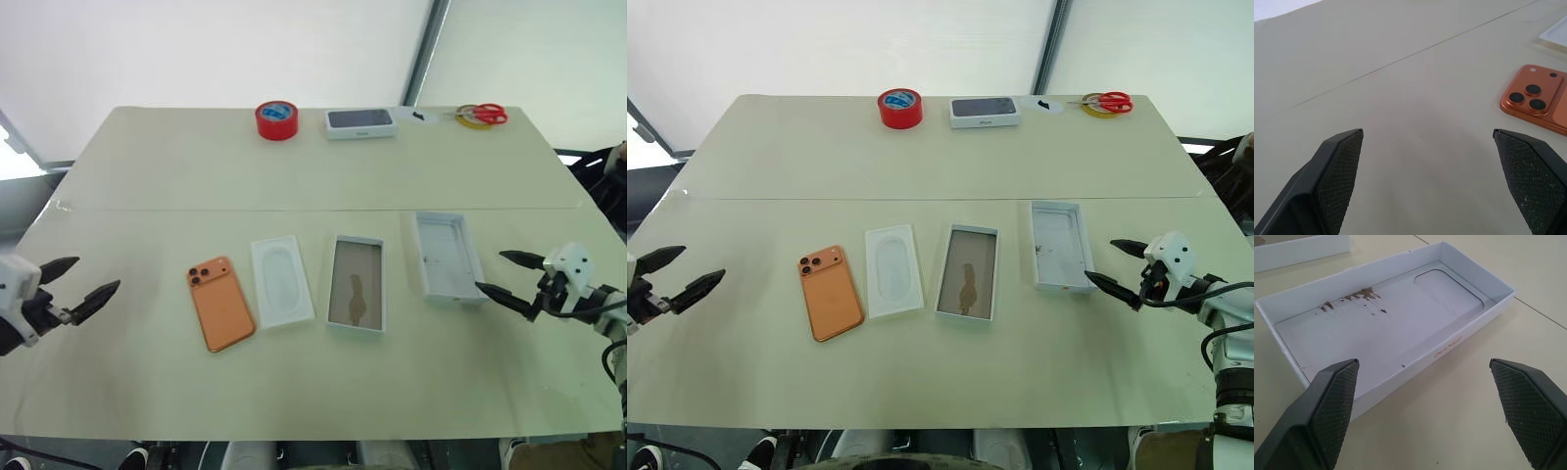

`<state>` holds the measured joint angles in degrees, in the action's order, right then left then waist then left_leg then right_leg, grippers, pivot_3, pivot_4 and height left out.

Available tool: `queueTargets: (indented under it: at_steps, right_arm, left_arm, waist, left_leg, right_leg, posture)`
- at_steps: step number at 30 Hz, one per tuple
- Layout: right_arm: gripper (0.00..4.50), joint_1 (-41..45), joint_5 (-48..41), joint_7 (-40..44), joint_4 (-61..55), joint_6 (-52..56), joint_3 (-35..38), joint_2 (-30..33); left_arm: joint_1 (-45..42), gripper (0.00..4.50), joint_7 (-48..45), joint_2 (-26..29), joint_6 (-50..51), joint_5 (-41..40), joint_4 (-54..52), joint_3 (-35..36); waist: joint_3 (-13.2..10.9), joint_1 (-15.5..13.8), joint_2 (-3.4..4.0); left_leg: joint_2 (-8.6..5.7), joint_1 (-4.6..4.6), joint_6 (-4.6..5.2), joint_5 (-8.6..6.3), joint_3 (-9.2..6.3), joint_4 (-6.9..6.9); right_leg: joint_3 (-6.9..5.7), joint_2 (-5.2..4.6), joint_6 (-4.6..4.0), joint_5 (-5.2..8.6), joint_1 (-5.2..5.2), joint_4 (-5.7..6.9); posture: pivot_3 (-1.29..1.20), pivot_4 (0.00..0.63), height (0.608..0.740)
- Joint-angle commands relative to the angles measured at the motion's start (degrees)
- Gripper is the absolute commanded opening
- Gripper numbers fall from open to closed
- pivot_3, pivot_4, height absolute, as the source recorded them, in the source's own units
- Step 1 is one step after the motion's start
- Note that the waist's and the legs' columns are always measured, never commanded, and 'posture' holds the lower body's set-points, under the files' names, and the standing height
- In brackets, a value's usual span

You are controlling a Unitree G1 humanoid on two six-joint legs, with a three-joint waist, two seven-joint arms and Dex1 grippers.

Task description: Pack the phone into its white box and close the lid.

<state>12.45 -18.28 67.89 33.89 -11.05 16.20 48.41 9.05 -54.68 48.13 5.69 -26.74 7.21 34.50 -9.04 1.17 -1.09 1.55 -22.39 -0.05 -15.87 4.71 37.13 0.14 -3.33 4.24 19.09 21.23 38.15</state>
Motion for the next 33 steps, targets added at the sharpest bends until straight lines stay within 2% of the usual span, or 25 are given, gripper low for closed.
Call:
queueTargets:
  at_steps: [1, 19, 27, 33]
  right_arm:
    - [4.47, -0.6, 0.2, 0.1, -0.3, -0.6, 0.4, 0.6]
    - [4.47, -0.1, 0.3, -1.3, -1.7, -0.2, -0.1, 0.0]
    - [4.47, 0.3, 0.3, -1.2, -2.5, 0.7, -0.2, 0.5]
    - [4.47, 0.5, -0.5, -0.8, -3.9, 1.8, 0.1, 1.0]
  left_arm:
    - [-0.1, 4.47, 0.3, 0.0, -1.2, 0.3, -2.2, 0.6]
    - [1.0, 4.47, 5.6, -2.2, 0.7, 4.6, -5.8, -2.5]
    - [0.6, 4.47, 2.4, -3.1, -2.7, 2.1, -5.6, -0.7]
    - [0.7, 4.47, 3.9, -3.4, -1.7, 2.6, -5.9, -1.3]
  waist:
    - [0.0, 0.0, 0.00]
    - [0.0, 0.1, 0.00]
    - [0.0, 0.0, 0.00]
    - [0.0, 0.0, 0.00]
  left_leg:
    - [0.00, 0.00, 0.00, 0.00, 0.00, 0.00]
    - [0.00, 0.00, 0.00, 0.00, 0.00, -0.01]
    - [0.00, 0.00, 0.00, 0.00, 0.00, 0.00]
    - [0.00, 0.00, 0.00, 0.00, 0.00, -0.01]
  right_leg:
    - [0.00, 0.00, 0.00, 0.00, 0.00, 0.00]
    - [0.00, 0.00, 0.00, 0.00, -0.01, -0.01]
    - [0.00, -0.01, 0.00, 0.00, 0.00, -0.02]
    - [0.00, -0.01, 0.00, 0.00, 0.00, -0.02]
  posture:
    - [0.00, 0.150, 0.740]
    - [0.00, 0.150, 0.740]
    - [0.00, 0.150, 0.740]
    - [0.00, 0.150, 0.740]
